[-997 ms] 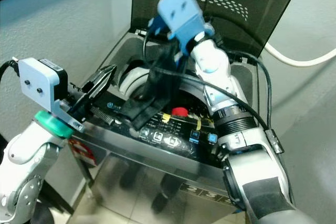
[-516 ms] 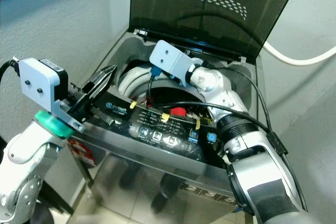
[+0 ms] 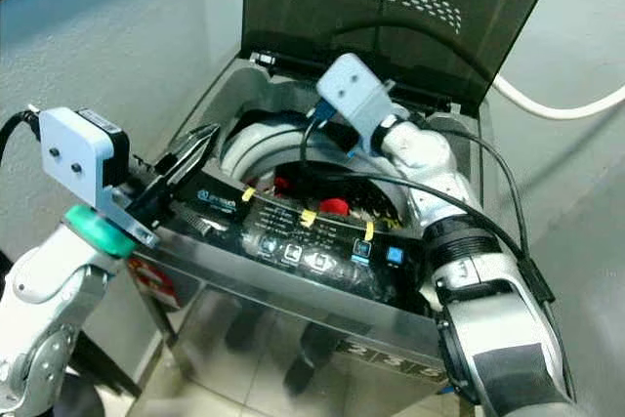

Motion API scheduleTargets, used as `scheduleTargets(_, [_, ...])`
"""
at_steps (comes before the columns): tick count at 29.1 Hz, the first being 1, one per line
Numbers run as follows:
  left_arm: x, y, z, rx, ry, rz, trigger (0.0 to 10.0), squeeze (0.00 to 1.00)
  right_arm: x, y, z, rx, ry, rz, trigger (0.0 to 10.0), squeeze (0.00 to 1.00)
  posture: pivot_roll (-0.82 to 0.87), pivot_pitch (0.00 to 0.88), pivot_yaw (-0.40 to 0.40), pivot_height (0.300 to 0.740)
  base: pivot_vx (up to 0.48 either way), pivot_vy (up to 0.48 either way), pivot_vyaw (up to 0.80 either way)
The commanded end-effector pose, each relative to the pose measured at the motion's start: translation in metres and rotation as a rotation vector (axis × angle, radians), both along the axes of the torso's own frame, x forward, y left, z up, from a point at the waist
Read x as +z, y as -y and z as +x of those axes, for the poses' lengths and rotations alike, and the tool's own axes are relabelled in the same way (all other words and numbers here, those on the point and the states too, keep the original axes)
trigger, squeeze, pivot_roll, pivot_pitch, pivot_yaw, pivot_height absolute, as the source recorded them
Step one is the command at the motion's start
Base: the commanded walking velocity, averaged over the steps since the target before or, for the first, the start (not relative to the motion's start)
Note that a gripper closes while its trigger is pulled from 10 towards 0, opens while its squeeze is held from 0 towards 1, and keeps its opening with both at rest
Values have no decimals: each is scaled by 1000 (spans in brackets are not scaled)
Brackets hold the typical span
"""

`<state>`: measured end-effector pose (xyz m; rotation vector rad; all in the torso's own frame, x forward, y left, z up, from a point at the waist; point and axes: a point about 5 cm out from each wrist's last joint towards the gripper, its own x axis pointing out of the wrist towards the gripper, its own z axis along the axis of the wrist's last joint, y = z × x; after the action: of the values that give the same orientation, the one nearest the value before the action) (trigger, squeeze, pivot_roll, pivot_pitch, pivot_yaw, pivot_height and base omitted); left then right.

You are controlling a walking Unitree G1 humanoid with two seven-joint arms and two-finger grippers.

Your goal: Clothes washing

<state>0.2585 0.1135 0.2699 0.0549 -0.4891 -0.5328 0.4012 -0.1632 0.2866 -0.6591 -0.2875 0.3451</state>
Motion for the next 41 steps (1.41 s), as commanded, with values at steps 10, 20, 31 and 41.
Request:
scheduleTargets(10, [4,-28,40,203,-66,-8,10000,0,-42,-34,-47,-109,160,757,10000,0,190,4,-4,740,0,0,0])
scheduleTargets(20, [3,-50,55,334,-68,-45,10000,0,-51,-53,-49,-66,69,881,10000,0,202,0,-50,740,0,0,0])
scheduleTargets(31, [3,-54,58,378,-55,-83,10000,0,-47,-55,-45,-60,70,912,10000,0,212,0,-78,740,0,0,0])
scheduleTargets(41, [-5,-48,59,372,-84,-125,10000,0,-53,-63,-51,-17,39,892,10000,0,195,0,-87,740,0,0,0])
